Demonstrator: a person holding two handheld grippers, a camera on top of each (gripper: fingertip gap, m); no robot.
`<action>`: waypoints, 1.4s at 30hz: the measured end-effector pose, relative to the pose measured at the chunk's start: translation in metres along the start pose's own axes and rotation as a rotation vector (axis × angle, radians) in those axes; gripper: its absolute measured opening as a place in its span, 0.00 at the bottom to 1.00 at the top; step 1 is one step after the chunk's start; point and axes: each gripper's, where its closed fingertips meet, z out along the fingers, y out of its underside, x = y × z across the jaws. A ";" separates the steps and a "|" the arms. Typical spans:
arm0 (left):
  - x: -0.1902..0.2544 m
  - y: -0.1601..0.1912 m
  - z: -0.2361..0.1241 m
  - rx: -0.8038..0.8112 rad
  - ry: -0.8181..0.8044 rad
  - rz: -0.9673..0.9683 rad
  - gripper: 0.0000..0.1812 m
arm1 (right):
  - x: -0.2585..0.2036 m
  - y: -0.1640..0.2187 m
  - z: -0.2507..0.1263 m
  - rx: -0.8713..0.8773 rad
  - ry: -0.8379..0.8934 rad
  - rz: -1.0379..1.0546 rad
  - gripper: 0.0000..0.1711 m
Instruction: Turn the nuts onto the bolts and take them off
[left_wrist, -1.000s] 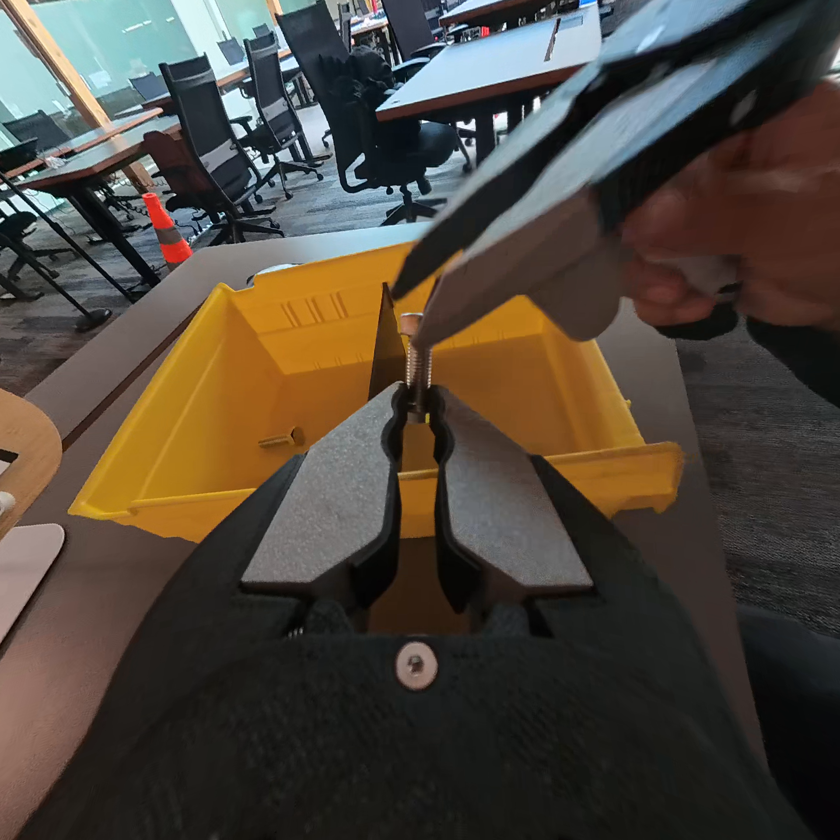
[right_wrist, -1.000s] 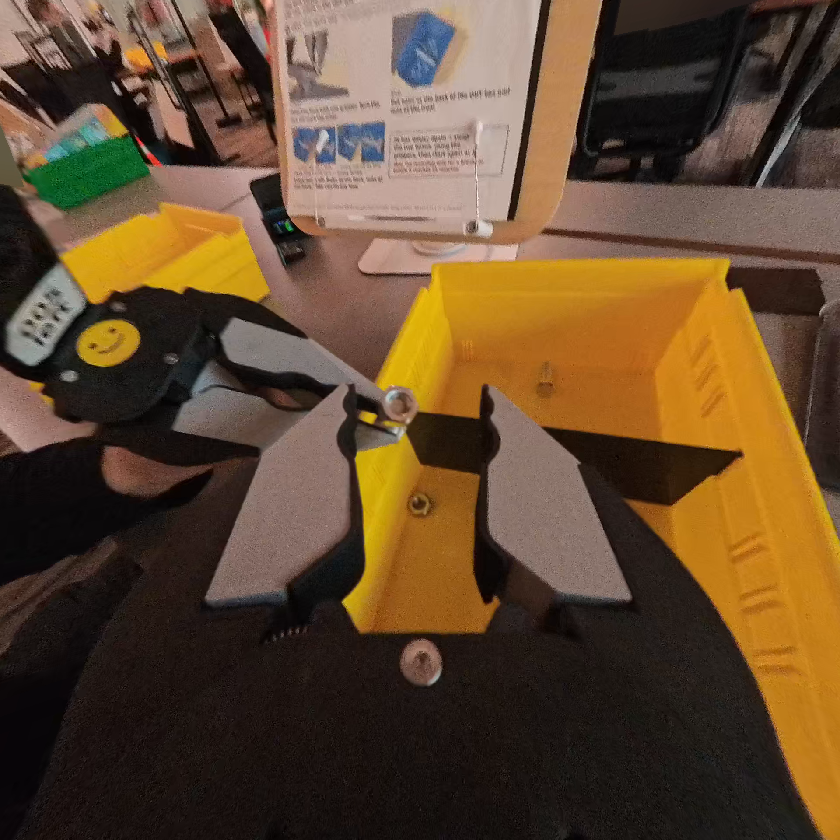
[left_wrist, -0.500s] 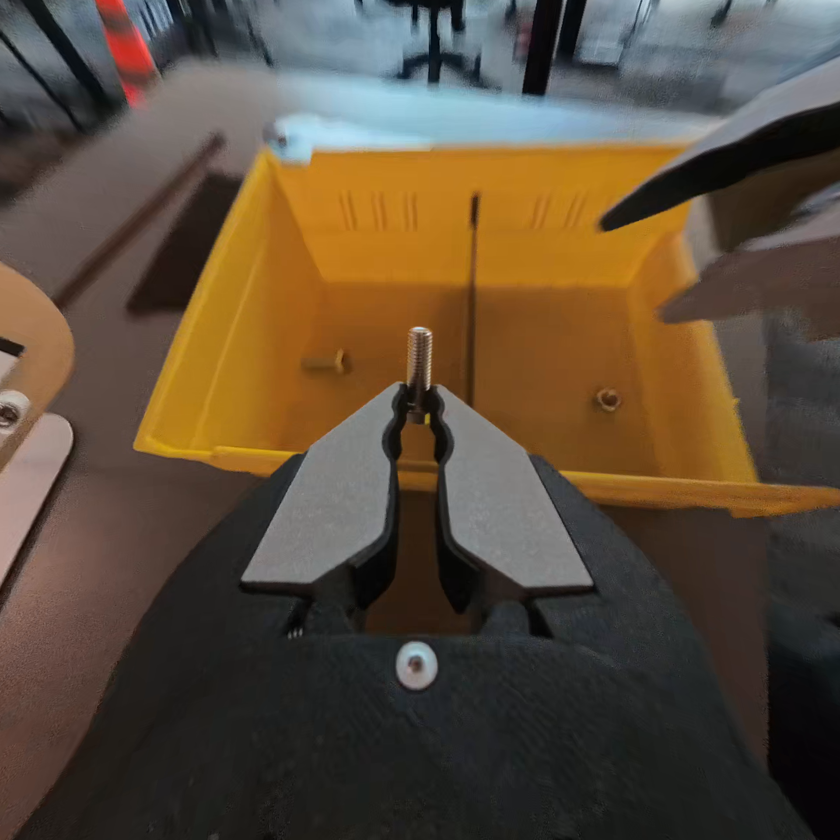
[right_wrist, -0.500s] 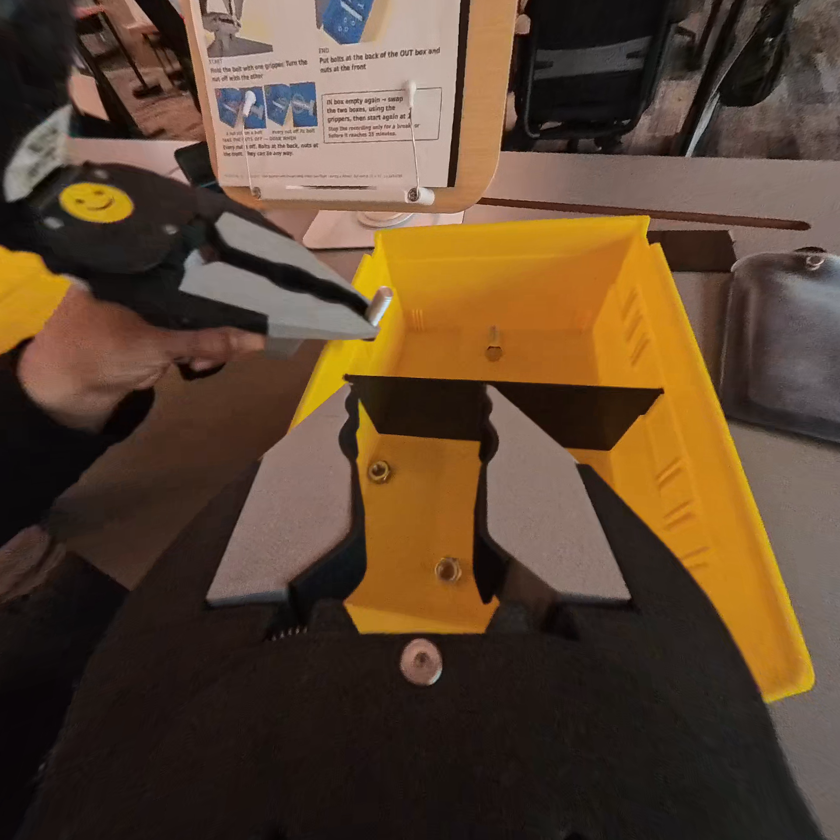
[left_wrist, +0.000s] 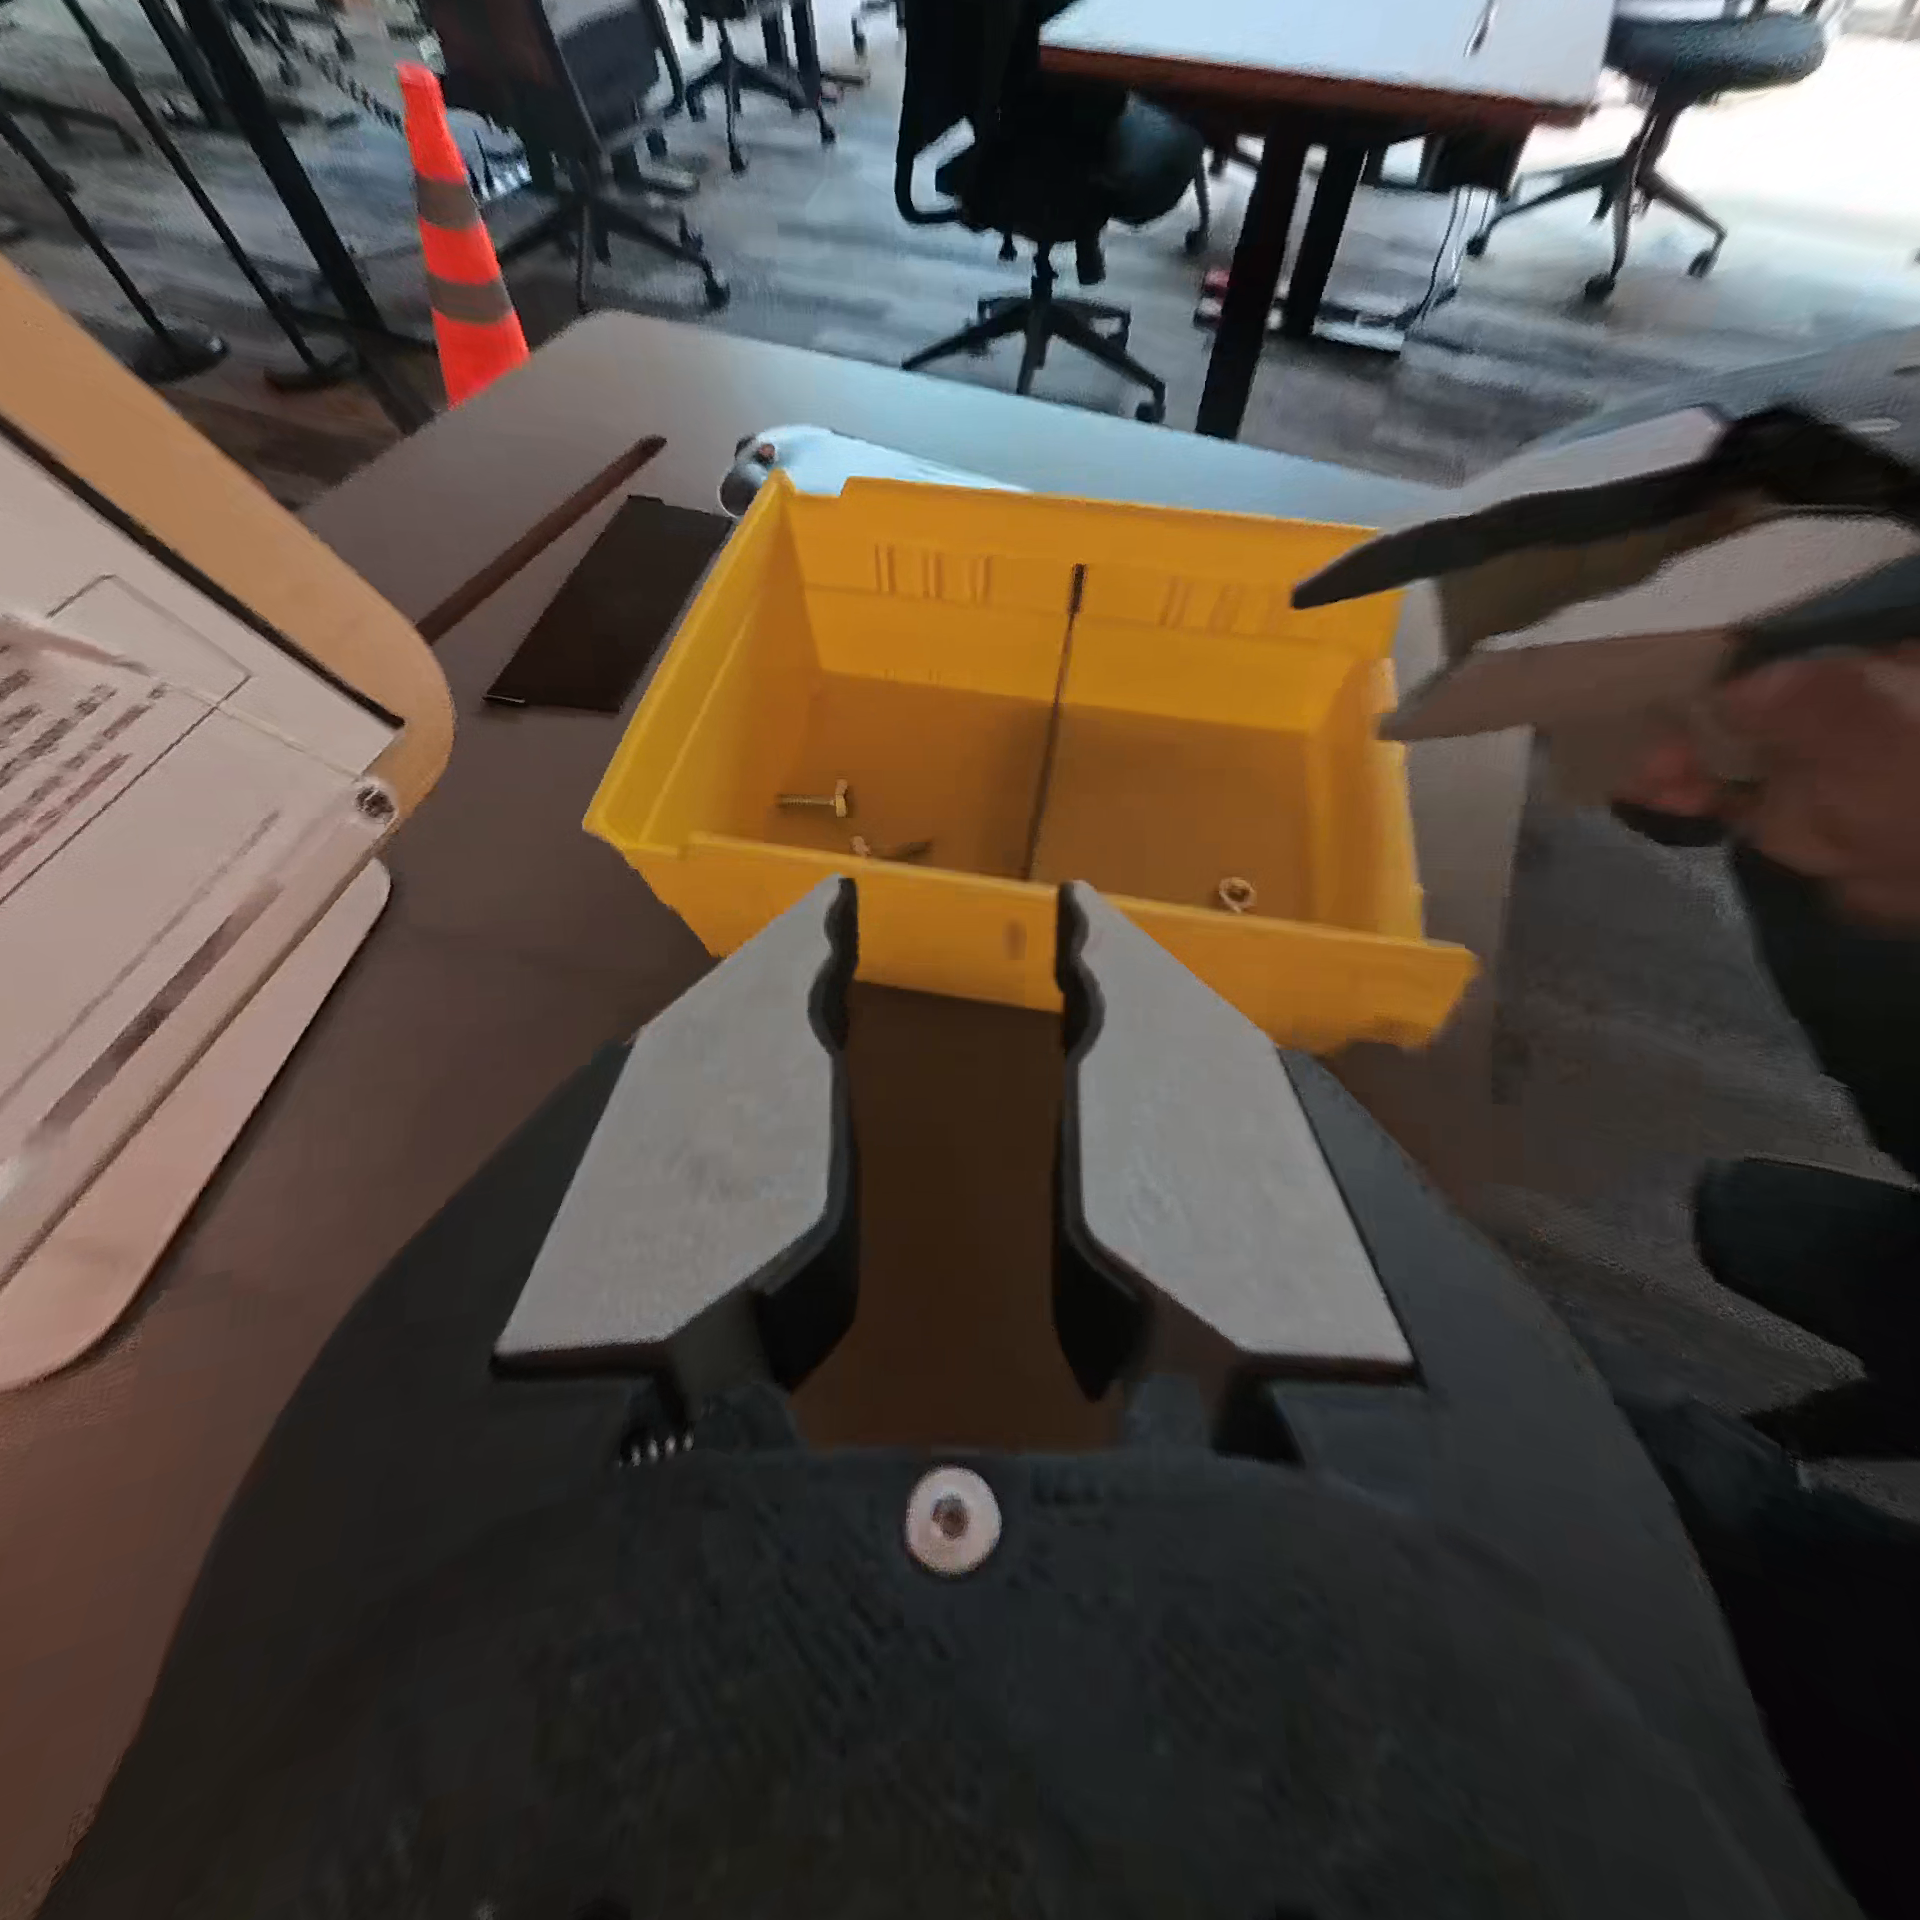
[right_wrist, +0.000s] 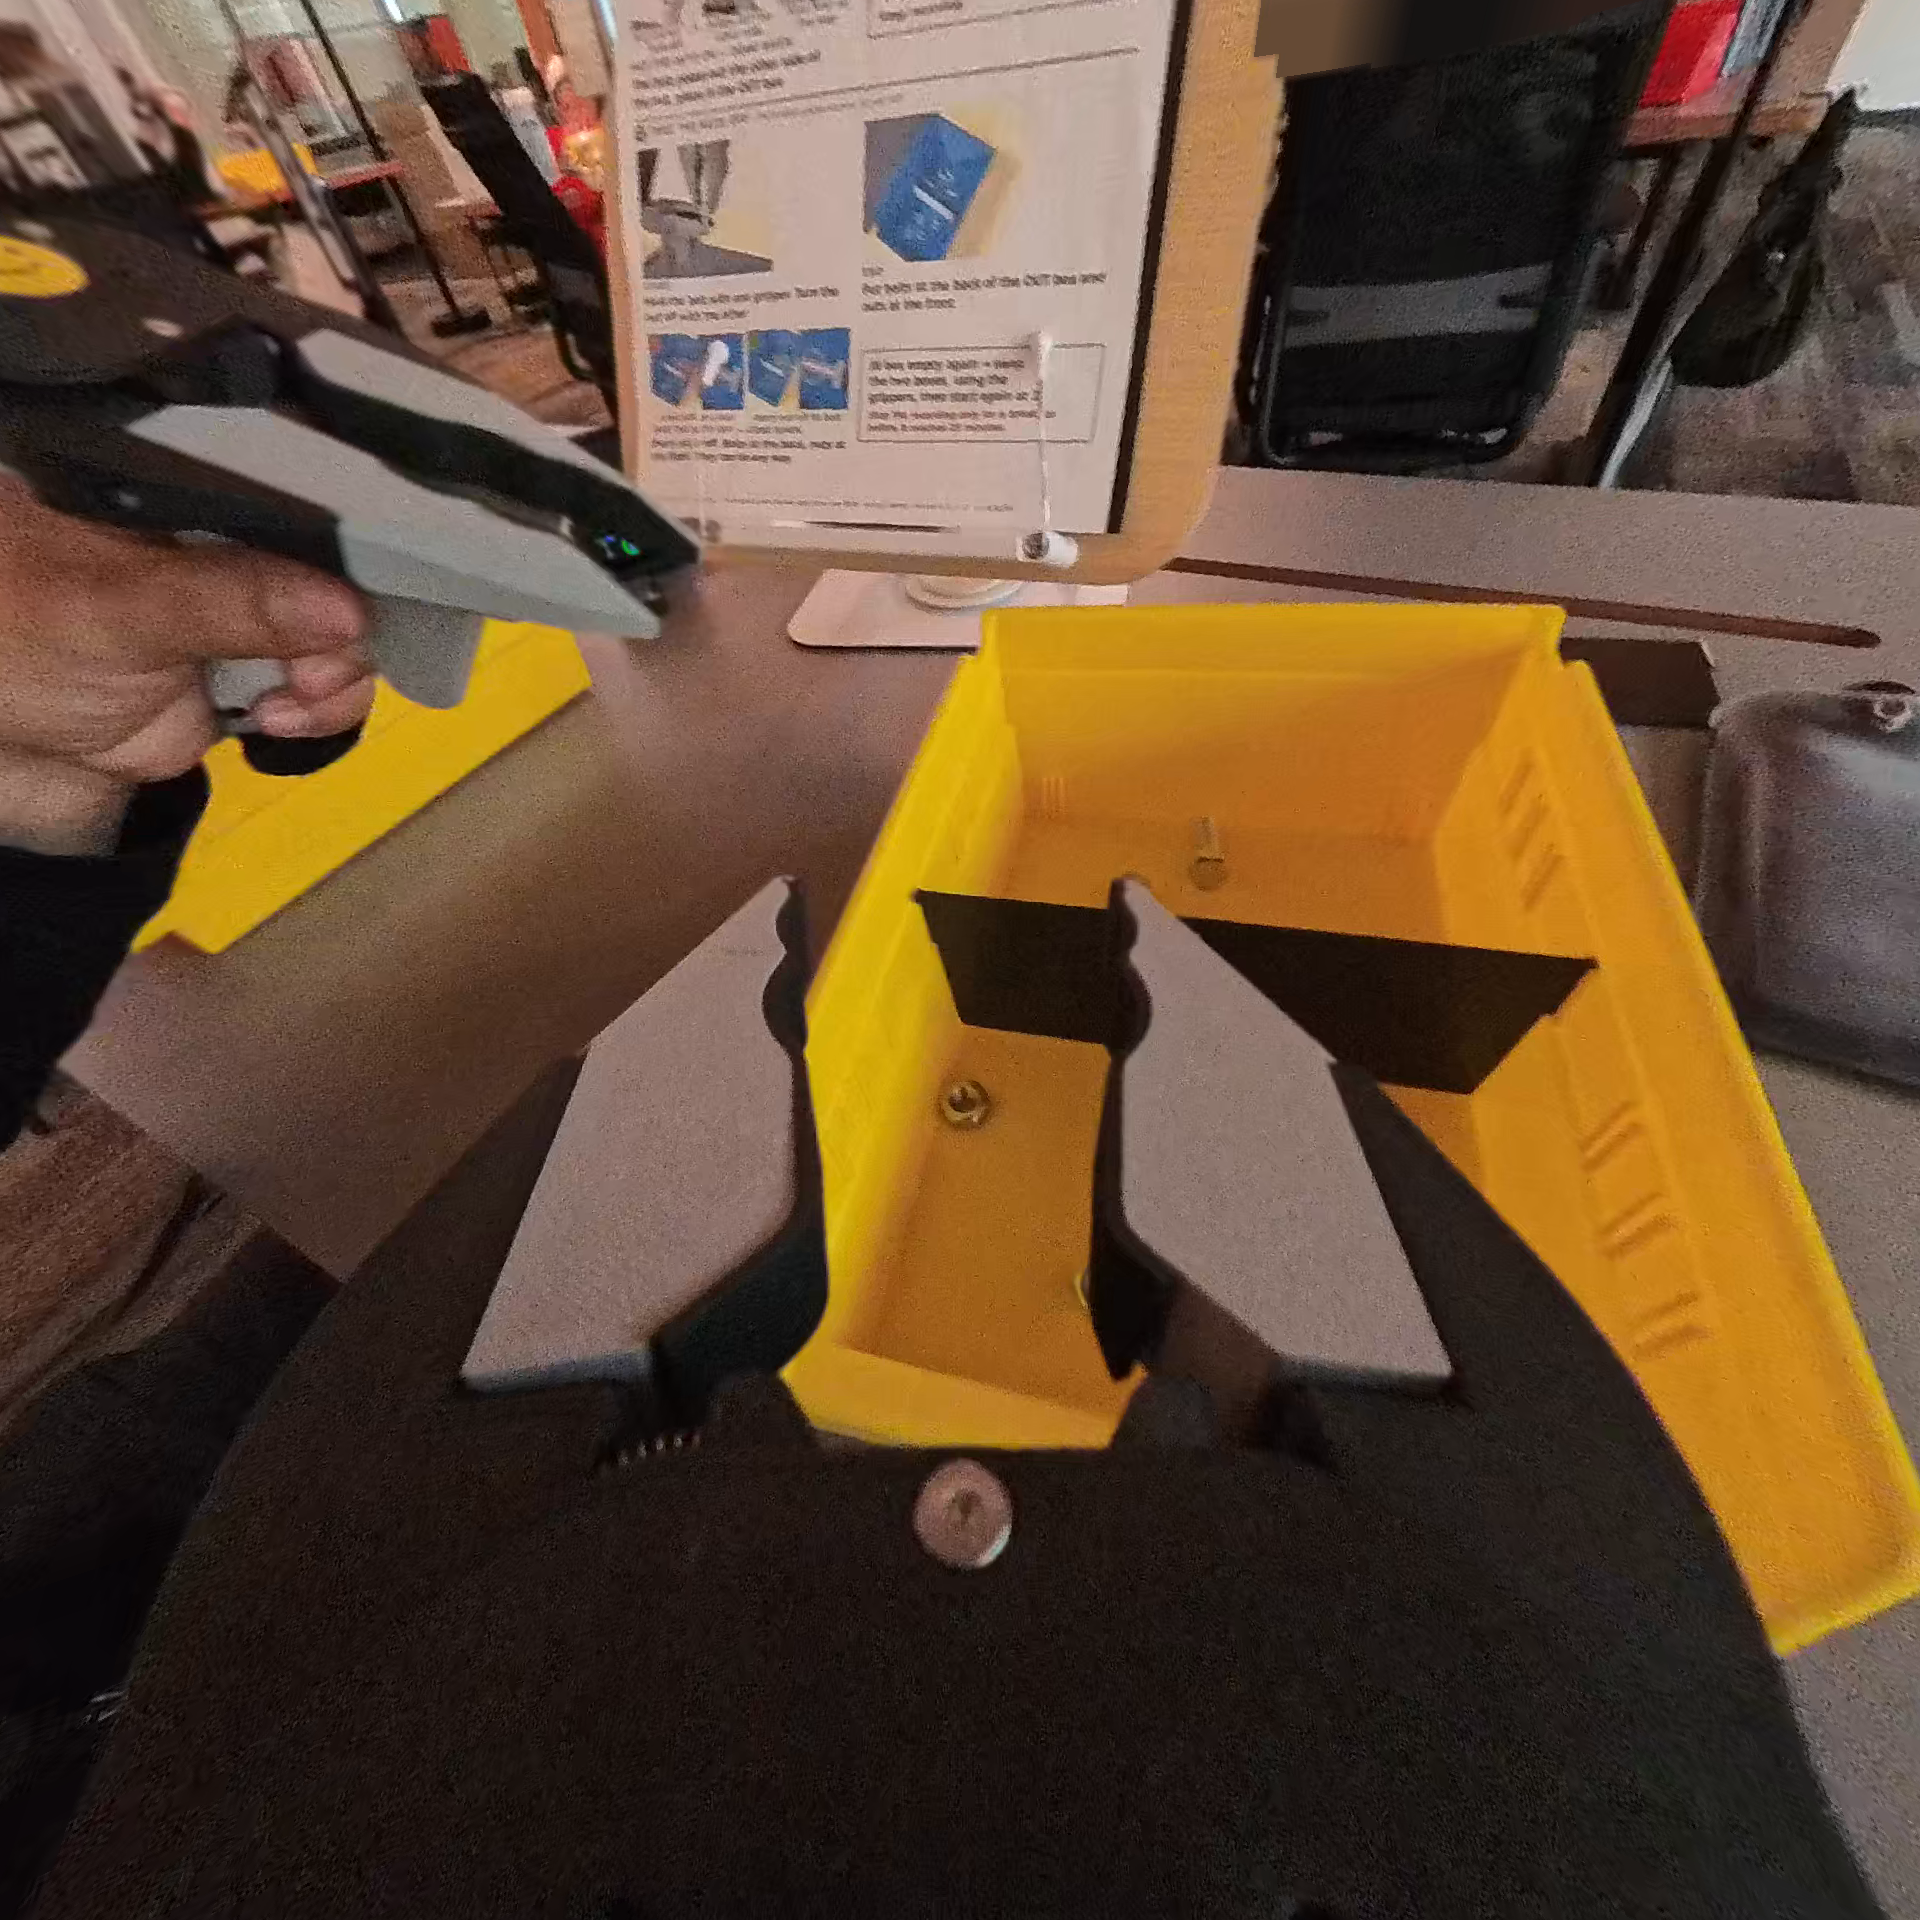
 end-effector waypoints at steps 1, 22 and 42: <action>0.004 0.004 -0.023 0.033 -0.022 -0.001 0.22 | -0.009 -0.002 0.003 0.005 -0.017 -0.020 0.33; -0.156 0.212 -0.241 -0.274 -0.254 -0.414 0.15 | -0.204 -0.012 0.125 -0.168 -0.371 -0.297 0.33; -0.167 0.285 -0.220 -1.042 0.205 0.943 0.14 | -0.150 0.029 0.096 -0.235 -0.420 -0.110 0.36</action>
